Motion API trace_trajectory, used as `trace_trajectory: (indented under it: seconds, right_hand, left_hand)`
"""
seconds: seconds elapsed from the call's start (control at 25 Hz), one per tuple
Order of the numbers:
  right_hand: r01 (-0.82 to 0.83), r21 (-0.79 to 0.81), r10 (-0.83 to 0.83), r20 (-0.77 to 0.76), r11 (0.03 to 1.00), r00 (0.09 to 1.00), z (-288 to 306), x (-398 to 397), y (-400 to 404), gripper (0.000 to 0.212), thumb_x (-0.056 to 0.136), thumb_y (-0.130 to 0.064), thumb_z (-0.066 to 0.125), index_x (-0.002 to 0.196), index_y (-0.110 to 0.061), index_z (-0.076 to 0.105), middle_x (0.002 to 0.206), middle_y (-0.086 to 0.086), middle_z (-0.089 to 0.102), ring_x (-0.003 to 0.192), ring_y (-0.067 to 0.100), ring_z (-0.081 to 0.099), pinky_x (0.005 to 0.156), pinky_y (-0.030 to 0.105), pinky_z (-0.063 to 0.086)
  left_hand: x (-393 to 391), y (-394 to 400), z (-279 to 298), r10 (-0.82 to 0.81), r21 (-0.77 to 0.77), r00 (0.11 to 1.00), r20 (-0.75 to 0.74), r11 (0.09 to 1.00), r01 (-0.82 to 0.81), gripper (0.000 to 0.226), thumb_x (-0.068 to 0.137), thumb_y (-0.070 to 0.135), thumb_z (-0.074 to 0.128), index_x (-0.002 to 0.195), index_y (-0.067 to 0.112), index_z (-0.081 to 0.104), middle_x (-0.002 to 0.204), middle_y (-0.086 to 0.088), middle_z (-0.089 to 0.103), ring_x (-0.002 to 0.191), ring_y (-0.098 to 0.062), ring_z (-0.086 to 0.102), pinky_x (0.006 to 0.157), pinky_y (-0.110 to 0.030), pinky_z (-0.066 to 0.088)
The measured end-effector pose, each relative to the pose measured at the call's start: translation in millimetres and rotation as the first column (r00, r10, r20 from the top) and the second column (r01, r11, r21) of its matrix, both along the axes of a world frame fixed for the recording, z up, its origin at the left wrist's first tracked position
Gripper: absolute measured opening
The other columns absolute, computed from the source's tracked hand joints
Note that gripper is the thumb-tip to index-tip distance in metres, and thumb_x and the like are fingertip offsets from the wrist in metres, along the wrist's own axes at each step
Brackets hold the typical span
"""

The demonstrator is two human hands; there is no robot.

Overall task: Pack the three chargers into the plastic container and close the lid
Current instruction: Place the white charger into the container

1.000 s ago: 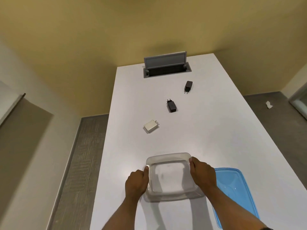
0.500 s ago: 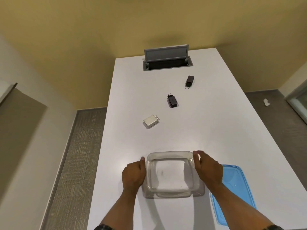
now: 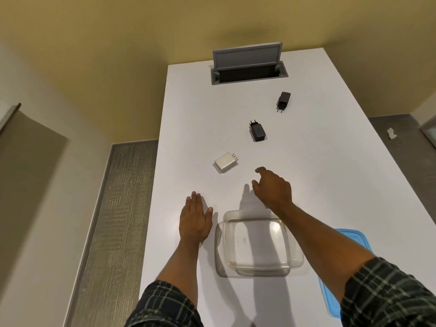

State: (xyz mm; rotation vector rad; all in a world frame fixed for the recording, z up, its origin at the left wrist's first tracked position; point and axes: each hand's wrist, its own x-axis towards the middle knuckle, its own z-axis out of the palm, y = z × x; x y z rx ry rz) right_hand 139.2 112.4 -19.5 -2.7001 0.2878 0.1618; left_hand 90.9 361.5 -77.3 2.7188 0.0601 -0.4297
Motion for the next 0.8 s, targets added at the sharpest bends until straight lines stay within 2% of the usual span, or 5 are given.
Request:
trace_trajectory:
  seconds: [0.12,0.24,0.44,0.64,0.8]
  right_hand:
    - [-0.115,-0.022,0.111,-0.127,0.993,0.986,-12.4,24.2,22.1,0.057,0.093,-0.041,0.053,0.145,-0.025,0.038,0.123,0.006,0.063,0.109,0.033,0.064,0.085,0.04,0.048]
    - [-0.145,-0.005,0.142,-0.168,0.989,0.976,-26.2,47.1,39.0,0.069,0.09,-0.044,0.058,0.151,-0.028,0.029,0.123,0.01,0.06,0.11,0.034,0.063,0.085,0.041,0.049]
    - [-0.17,0.012,0.168,-0.242,0.985,0.956,-38.7,82.4,57.4,0.079,0.09,-0.055,0.057,0.156,-0.034,0.019,0.131,0.016,0.052,0.114,0.038,0.06,0.09,0.043,0.048]
    - [-0.142,0.045,0.149,-0.284,0.989,0.947,-47.2,110.1,79.0,0.08,0.092,-0.068,0.043,0.156,-0.044,0.002,0.138,0.021,0.043,0.118,0.042,0.055,0.095,0.046,0.044]
    - [-0.172,-0.04,0.155,-0.274,0.984,0.949,-53.3,120.8,88.7,0.069,0.093,-0.071,0.034,0.154,-0.042,0.017,0.142,0.022,0.04,0.118,0.042,0.055,0.098,0.047,0.042]
  left_hand:
    - [1.0,9.0,-22.5,-0.004,0.003,0.996,-0.095,1.0,0.005,0.073,0.109,0.047,0.028,0.164,0.013,-0.006,0.173,-0.005,-0.011,0.161,-0.024,-0.007,0.13,-0.043,0.001]
    - [-3.0,18.8,-44.9,-0.046,0.091,0.999,-0.023,0.995,0.048,0.071,0.108,0.051,0.022,0.163,0.019,-0.011,0.171,-0.001,-0.019,0.159,-0.024,-0.015,0.129,-0.045,-0.004]
    - [-3.8,18.3,-59.0,-0.014,0.11,0.992,0.129,0.994,0.0,0.066,0.109,0.048,0.028,0.165,0.021,0.007,0.173,0.002,-0.004,0.161,-0.025,-0.005,0.13,-0.047,0.007]
    - [-6.7,13.1,-64.3,0.045,0.102,0.969,0.243,0.992,-0.072,0.063,0.107,0.046,0.034,0.164,0.022,0.022,0.172,0.002,0.013,0.161,-0.022,0.008,0.129,-0.045,0.018]
    - [-5.8,11.9,-65.2,0.067,0.083,0.961,0.267,0.992,-0.092,0.065,0.105,0.048,0.034,0.164,0.024,0.021,0.173,0.004,0.014,0.161,-0.02,0.008,0.128,-0.045,0.019]
